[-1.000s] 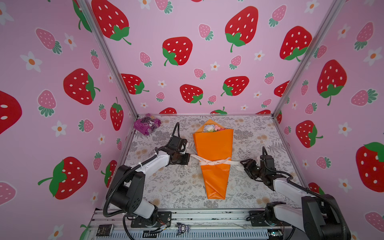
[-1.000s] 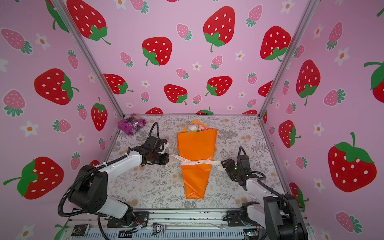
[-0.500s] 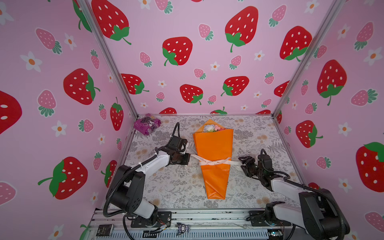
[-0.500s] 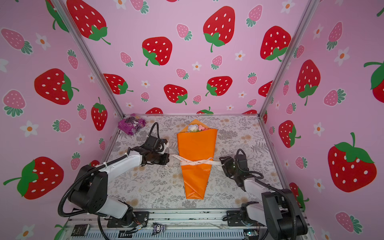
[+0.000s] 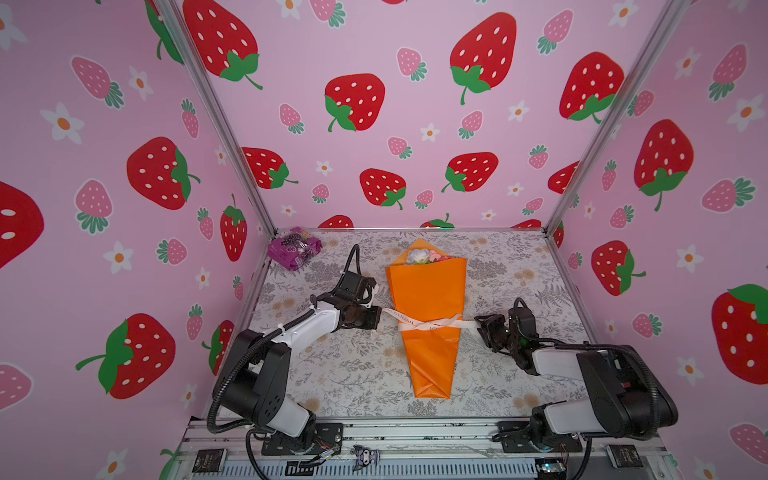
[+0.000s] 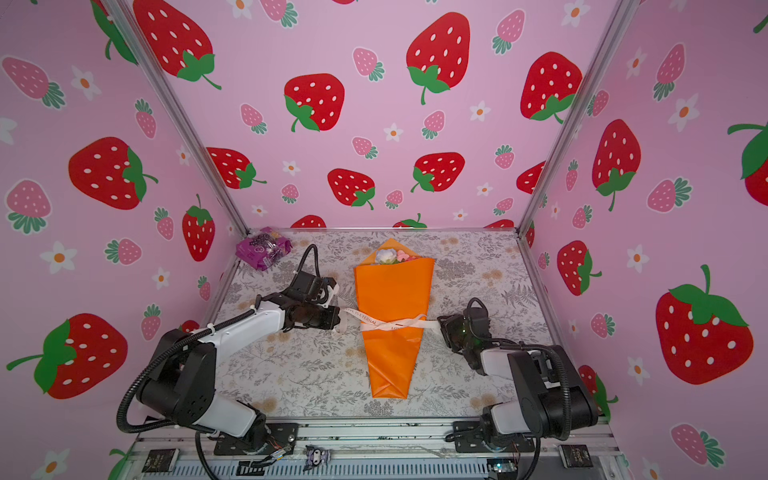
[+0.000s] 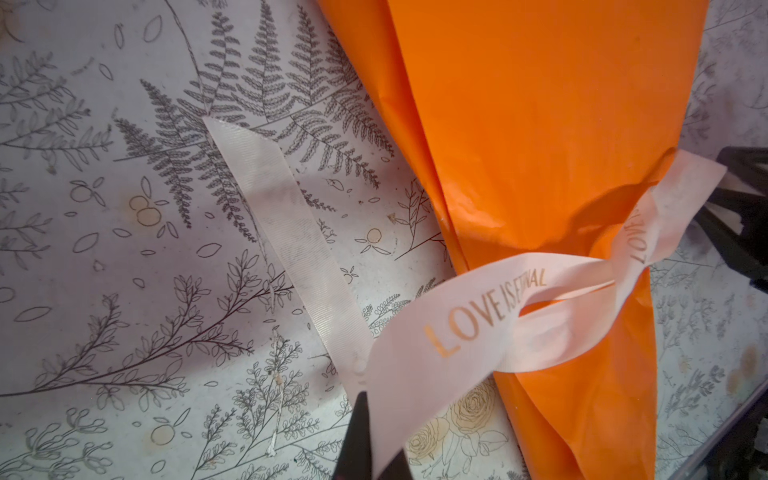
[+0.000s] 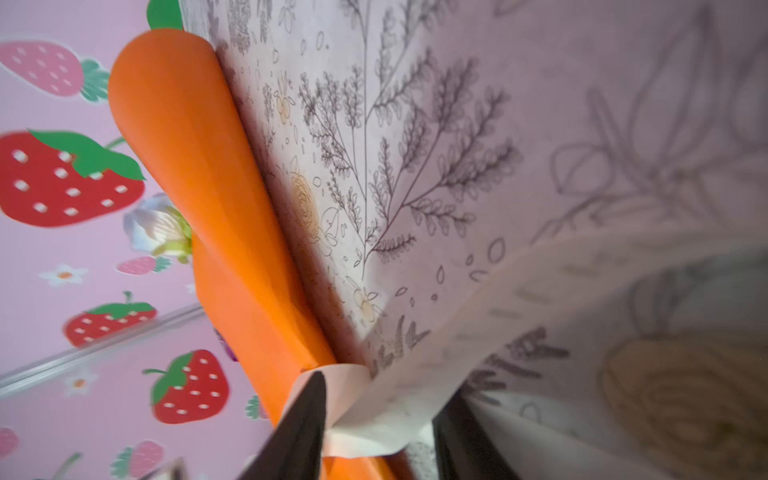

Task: Tie the bouquet of fake flowers
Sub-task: 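Draw the right gripper's ribbon end outward while the left gripper holds its end, then pull both ribbon ends far outward toward the booth sides, tightening around the bouquet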

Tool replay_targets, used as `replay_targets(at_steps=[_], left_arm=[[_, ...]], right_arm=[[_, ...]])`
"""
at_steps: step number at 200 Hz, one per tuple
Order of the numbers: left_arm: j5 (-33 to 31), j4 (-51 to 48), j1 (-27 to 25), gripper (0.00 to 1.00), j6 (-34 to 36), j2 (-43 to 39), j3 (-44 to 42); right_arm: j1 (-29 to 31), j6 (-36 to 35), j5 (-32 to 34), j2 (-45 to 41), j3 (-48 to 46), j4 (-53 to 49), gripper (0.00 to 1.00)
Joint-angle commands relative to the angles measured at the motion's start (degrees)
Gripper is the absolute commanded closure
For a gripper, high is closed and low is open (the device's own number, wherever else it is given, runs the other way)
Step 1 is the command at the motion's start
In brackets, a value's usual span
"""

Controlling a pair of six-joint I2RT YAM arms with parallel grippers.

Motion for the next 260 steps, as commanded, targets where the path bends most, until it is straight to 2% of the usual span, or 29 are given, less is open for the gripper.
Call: replay_targets(at_steps=[1,33,61,101,118,131,167,195,227,260], left_arm=[[0.52,-0.10,-0.17,1.00,0.20,-0.48,0.11],[-0.78,0.16,-0.18,1.00,0.21,-1.81,-0.41],[-2.99,0.01,-0.19,1.00,0.19,-3.56,-1.00],[-7.31,-2.43,0.02,1.00,0.24,-5.72,-0.99],[-13.31,-5.34,0.17,1.00,1.38,-6.20,-0.36],[-16.62,-7.67,0.59,1.00,1.20,-6.51,0.19],[-18.41,-9.18,2.03,1.00,0.51,-9.15,-1.76],[-19.14,-10.11,2.76,1.00,-1.23,-10.45,-3.42],[-21.74,-12.71,3.15,1.00,-1.47,-11.21,-3.88],[-29.27,-15.44,3.43,1.00,-1.17,-11.25,-3.18]], right_arm=[[0.21,0.03,3.28,0.62,1.57,1.34,0.76],[-0.38,-3.82,5.11,-1.49,3.19,-0.06,1.00],[-1.03,-10.94,9.95,-6.37,6.72,-8.97,1.00],[-1.55,-28.98,16.14,-9.74,15.99,-24.29,1.00],[-1.59,-33.91,18.62,-10.06,19.07,-29.03,1.00],[-1.55,-36.42,20.70,-10.59,20.03,-31.38,1.00],[-1.55,-41.73,22.34,-10.42,21.79,-34.31,1.00],[-1.53,-43.91,22.43,-8.34,21.83,-36.74,1.00],[-1.55,-45.46,26.68,-8.47,22.02,-38.79,1.00],[-2.03,-48.37,32.86,-7.98,24.67,-42.24,1.00]])
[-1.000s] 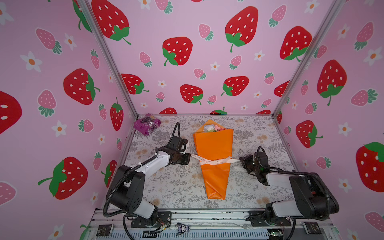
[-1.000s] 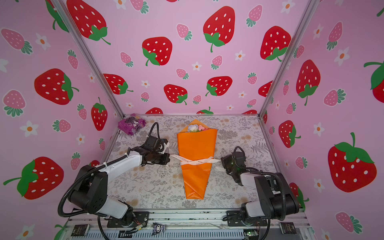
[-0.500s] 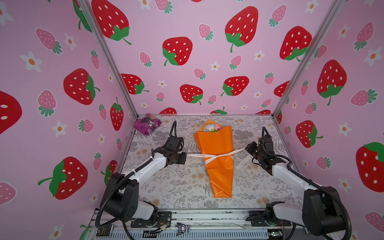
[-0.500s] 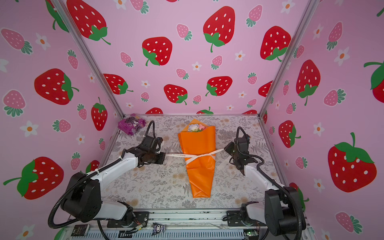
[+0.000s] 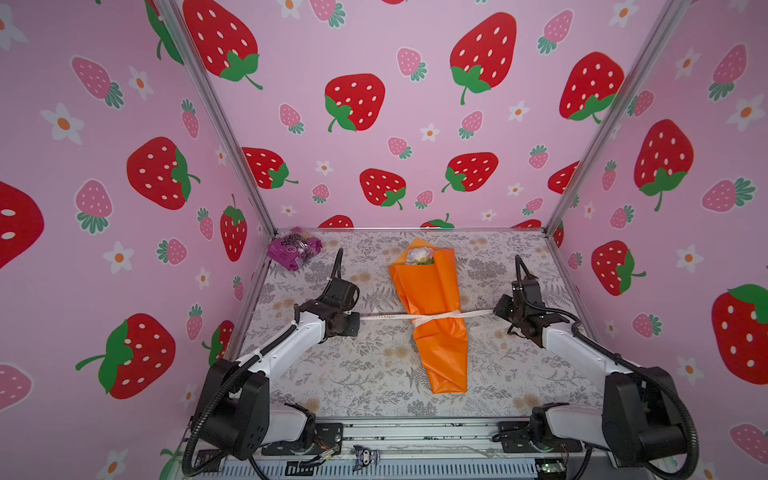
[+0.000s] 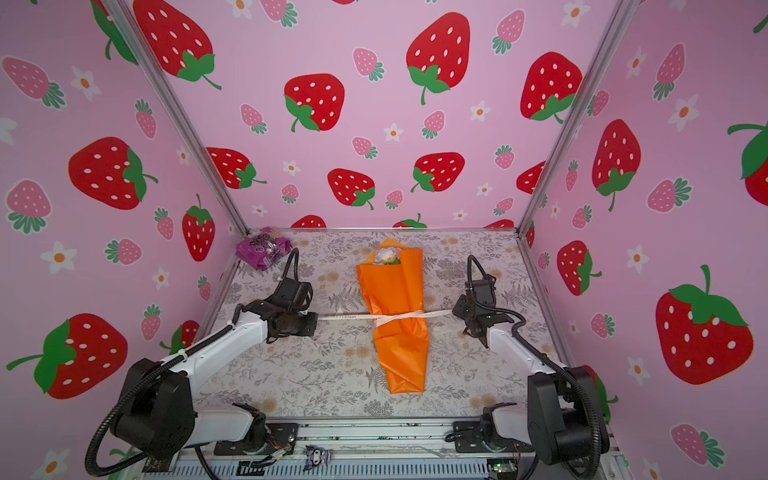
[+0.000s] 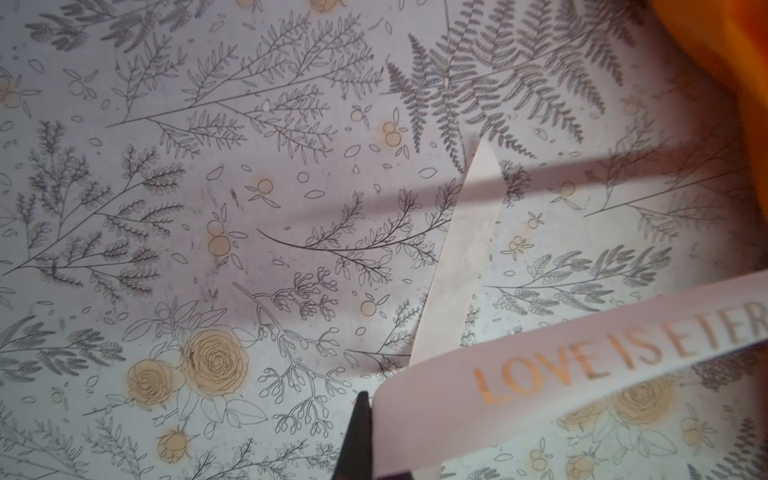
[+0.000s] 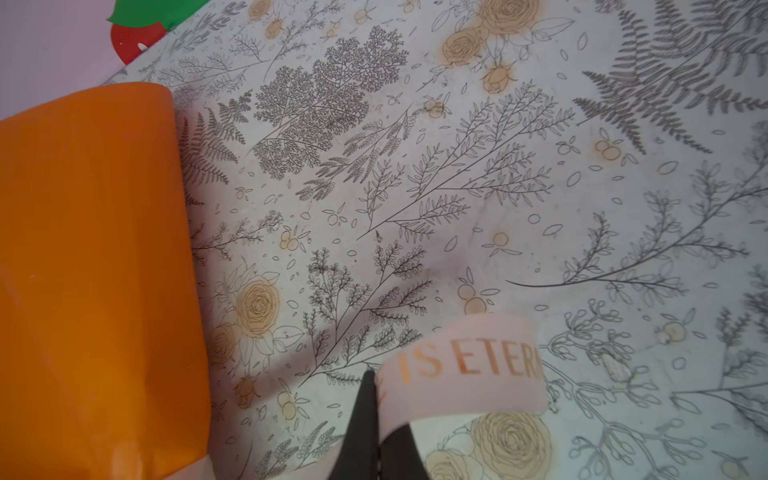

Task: Tie the bouquet of fake flowers
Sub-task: 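Pull both ribbon ends far outward toward the booth sides, tightening around the bouquet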

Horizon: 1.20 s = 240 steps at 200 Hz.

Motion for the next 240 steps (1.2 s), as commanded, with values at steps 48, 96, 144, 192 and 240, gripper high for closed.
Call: replay_targets(at_steps=[48,96,144,192,240], left_arm=[[-4.92,-0.55,9.11,1.00,-2.78,-3.45,-1.56],[-0.54,0.50,17.86,1.00,-4.45,-3.06,-1.01],[3.94,3.43,25.21,1.00,-6.56,-3.36,-1.93],[9.04,5.29,32.85,1.00,-8.57,-2.13,-1.38],[15.00,6.95,41.36,1.00,-11.08,-1.07,-1.24]], right_arm=[[-4.42,-6.29,8.49,-0.33,3.67,-2.97,1.00],[-8.54,-7.73,6.14,1.96,4.38,-1.33,1.00],[-11.48,-7.99,7.68,4.10,5.84,-0.18,1.00],[-11.64,-10.75,21.30,2.49,8.60,-2.19,1.00],[-12.55,-11.01,22.50,3.70,9.14,-2.76,1.00]])
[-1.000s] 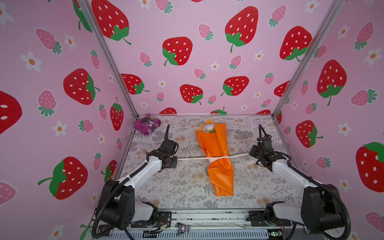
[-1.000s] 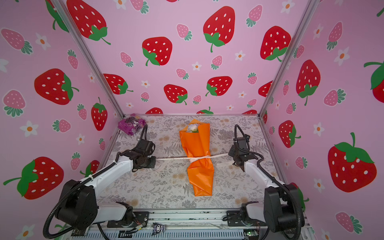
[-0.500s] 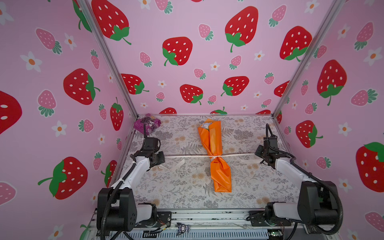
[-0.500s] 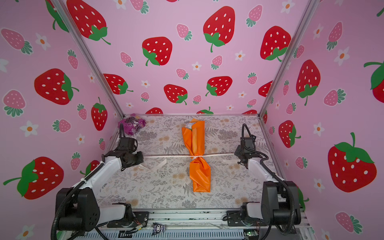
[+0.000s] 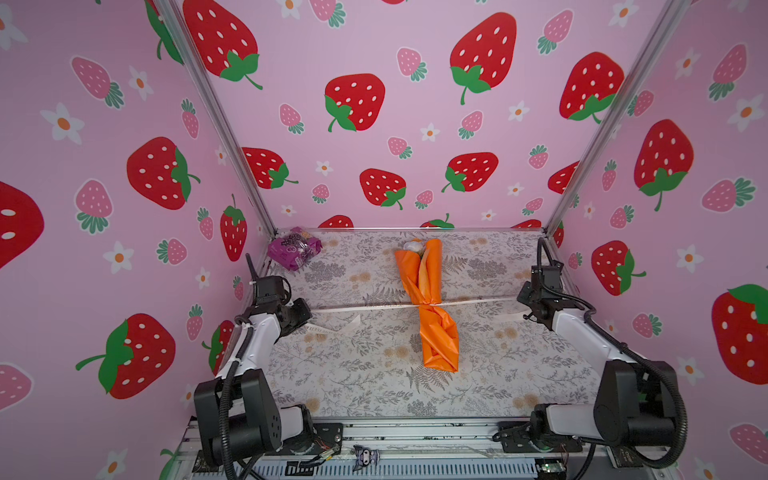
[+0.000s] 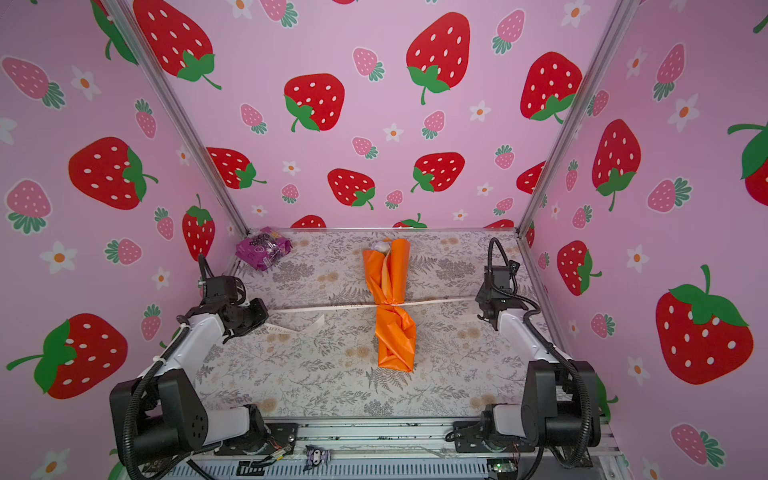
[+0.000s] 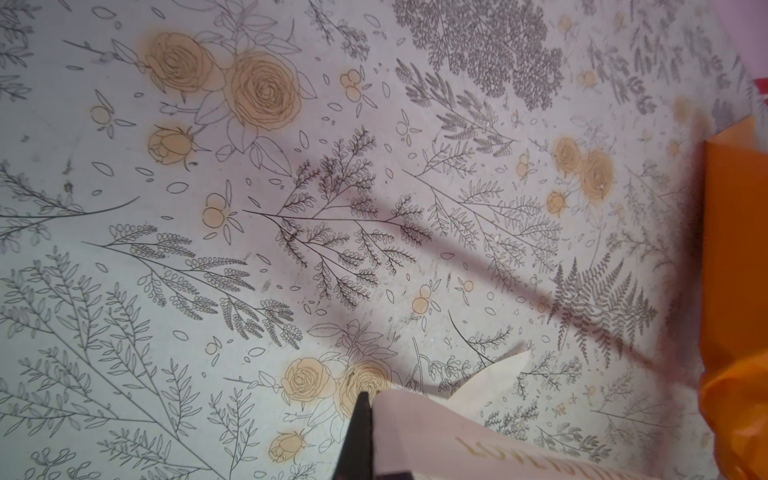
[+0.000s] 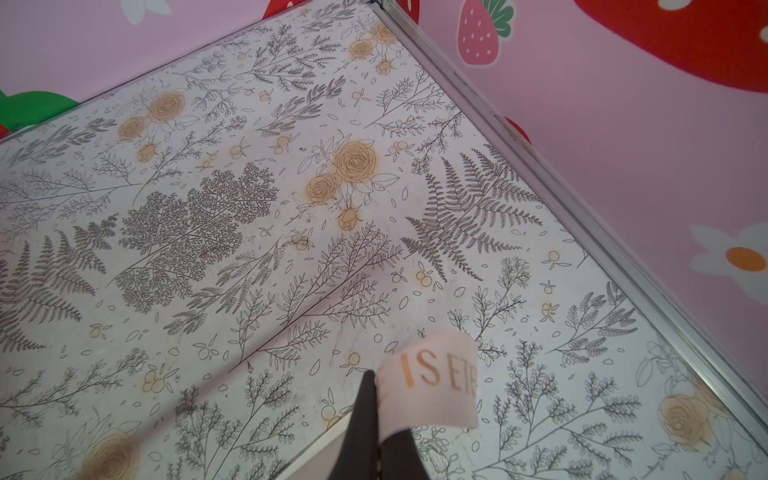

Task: Tie the bouquet of fake flowers
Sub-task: 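Pull both ribbon ends far outward toward the booth sides, tightening around the bouquet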

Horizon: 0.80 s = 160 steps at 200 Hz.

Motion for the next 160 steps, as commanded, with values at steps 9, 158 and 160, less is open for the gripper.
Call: replay_targets(at_steps=[9,158,160], left_arm=[[-3.20,3.19,6.17,1.00,-3.65,1.05,-0.32],[-3.40,1.89,10.21,1.00,-3.93,1.26,0.69],[-3.25,2.01,9.76,1.00,-3.86,1.22,0.69]], right_arm=[[-2.97,-0.88,11.73,0.35,0.99,-0.77,1.00],[-6.40,-3.62,8.59,0.09,0.94,-0.58,1.00],[-6.29,-3.90,8.11,0.03,1.02,-0.53,1.00]])
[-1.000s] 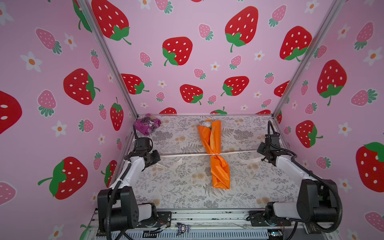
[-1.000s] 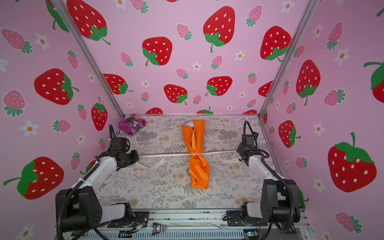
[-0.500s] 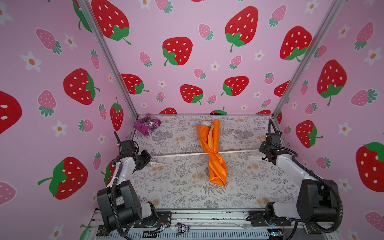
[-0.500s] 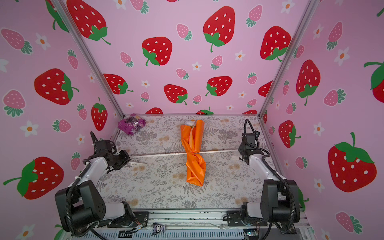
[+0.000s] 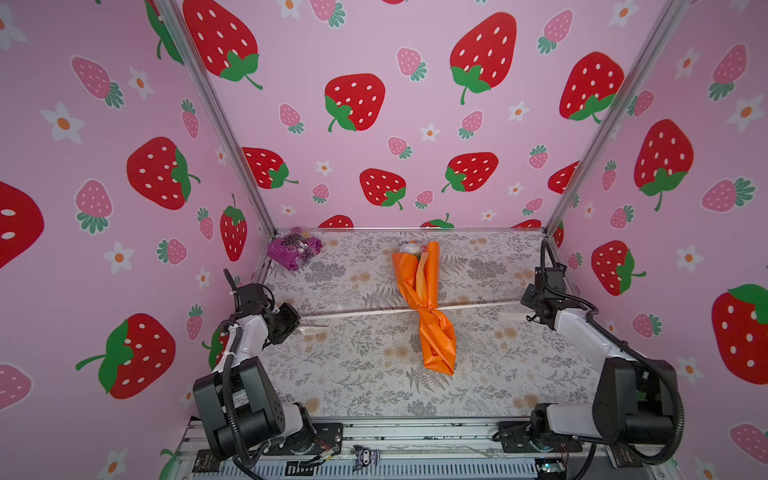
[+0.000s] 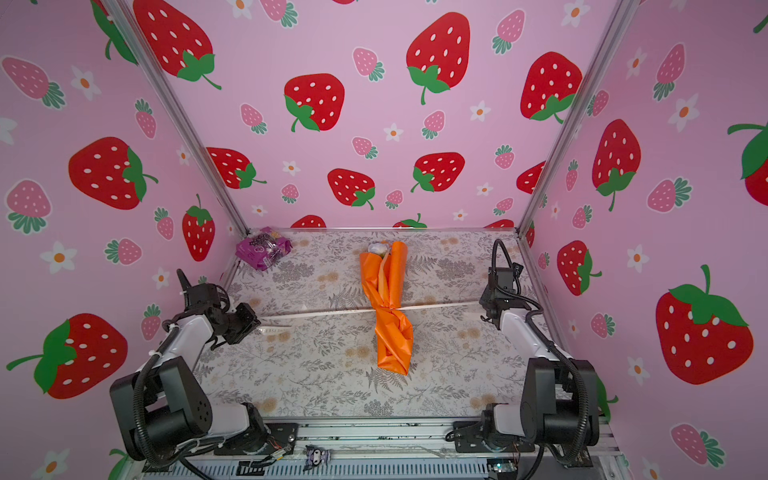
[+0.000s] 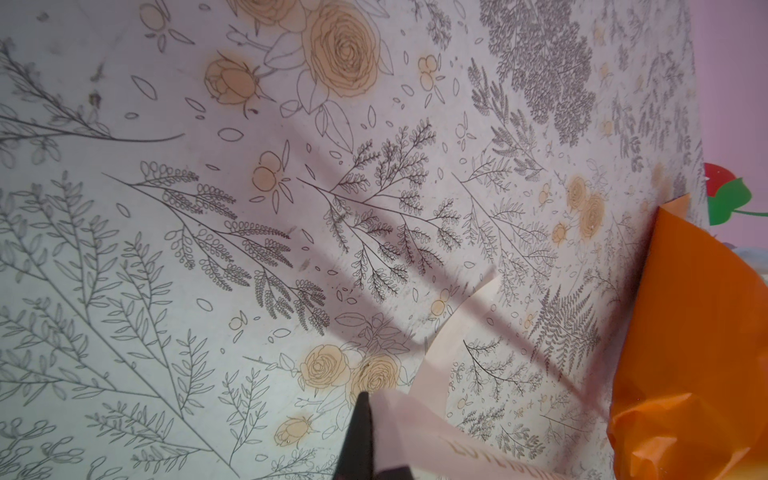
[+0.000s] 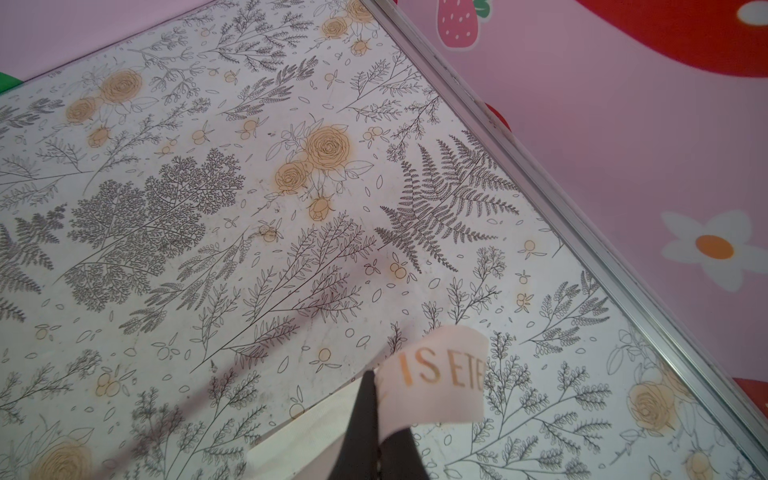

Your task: Tie the bouquet of fake flowers

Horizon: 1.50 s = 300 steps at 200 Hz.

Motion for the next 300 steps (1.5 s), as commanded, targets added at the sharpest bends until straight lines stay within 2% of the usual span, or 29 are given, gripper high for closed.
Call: replay_targets(at_steps=[1,17,31,37,41,50,66,86,95,107,133,154,175,192,206,231,245,268,287,300], left_arm=[[-11.32,3.51,1.13,1.00,-0.34,-1.10,1.56],[-5.55,4.22,-1.97,1.00,1.90,-1.35,1.97],[-6.96,2.02,-5.74,1.00,4.02,-1.59,2.97],[-6.53,1.67,-6.94,0.96,4.39,-1.92,3.12],[-6.25,1.54,-7.69,0.89,4.42,-2.18,3.09],[-6.31,1.30,-9.25,0.86,4.70,-2.97,3.14],[-8.56,-1.52,-11.22,0.76,6.43,-4.07,4.32],[-9.72,-3.39,-11.32,0.58,6.41,-6.43,5.12],[-10.18,-4.19,-11.33,0.56,6.52,-7.73,5.27],[-12.06,-5.50,-11.41,0.48,6.60,-9.41,5.68],[-11.96,-7.29,-11.53,0.45,7.65,-11.98,6.23],[-4.68,-5.59,-13.29,0.45,4.91,-12.71,5.02],[1.61,-1.07,-18.95,0.44,-1.11,-11.41,2.13],[-0.50,2.16,-25.17,0.36,-8.08,-9.10,-0.31],[0.30,5.06,-29.29,0.36,-12.07,-6.36,-1.60],[-3.87,11.23,-35.57,0.35,-21.53,-3.29,-4.30],[-3.68,13.91,-37.20,0.35,-23.90,0.10,-4.05],[-7.47,15.09,-38.24,0.35,-26.60,4.57,-2.99],[-12.93,11.72,-37.96,0.35,-27.04,7.01,-0.60],[-19.00,8.26,-37.75,0.35,-26.22,8.35,1.72]], right_arm=[[-3.65,-2.50,8.46,-0.54,1.25,1.03,1.00],[-3.18,-4.18,1.49,-1.43,1.02,2.00,1.00],[-2.72,-6.37,-6.86,-1.36,1.30,2.46,1.00],[-2.39,-6.51,-8.64,-1.15,1.64,1.95,1.00],[-2.31,-6.82,-9.71,-0.96,1.86,1.37,1.00],[-2.14,-7.61,-13.27,-0.54,2.30,0.56,1.00],[-1.99,-7.84,-19.08,0.26,2.99,-1.12,0.87],[-1.43,-6.64,-16.66,-0.28,3.68,-4.20,0.67],[-1.43,-6.30,-14.26,-1.07,3.88,-5.35,0.61],[-1.50,-6.14,-11.35,-2.09,4.62,-7.45,0.55],[-1.51,-7.05,-11.49,-4.15,6.59,-9.38,0.51],[-1.53,-5.82,-15.33,-5.40,6.53,-10.28,0.50],[-1.52,-2.33,-22.36,-5.95,3.12,-7.09,0.50],[-1.57,0.47,-26.58,-5.46,-0.25,-4.60,0.50],[-1.51,1.99,-28.08,-4.66,-2.41,-3.48,0.50],[-1.58,1.84,-29.61,-3.17,-4.61,-2.53,0.51],[-1.53,1.65,-29.58,-2.38,-5.18,-2.60,0.50],[-1.54,1.48,-30.11,-1.43,-5.36,-2.57,0.50],[-1.56,1.56,-30.75,-1.18,-5.51,-2.26,0.50],[-1.52,1.71,-30.85,-1.10,-5.82,-1.98,0.50]])
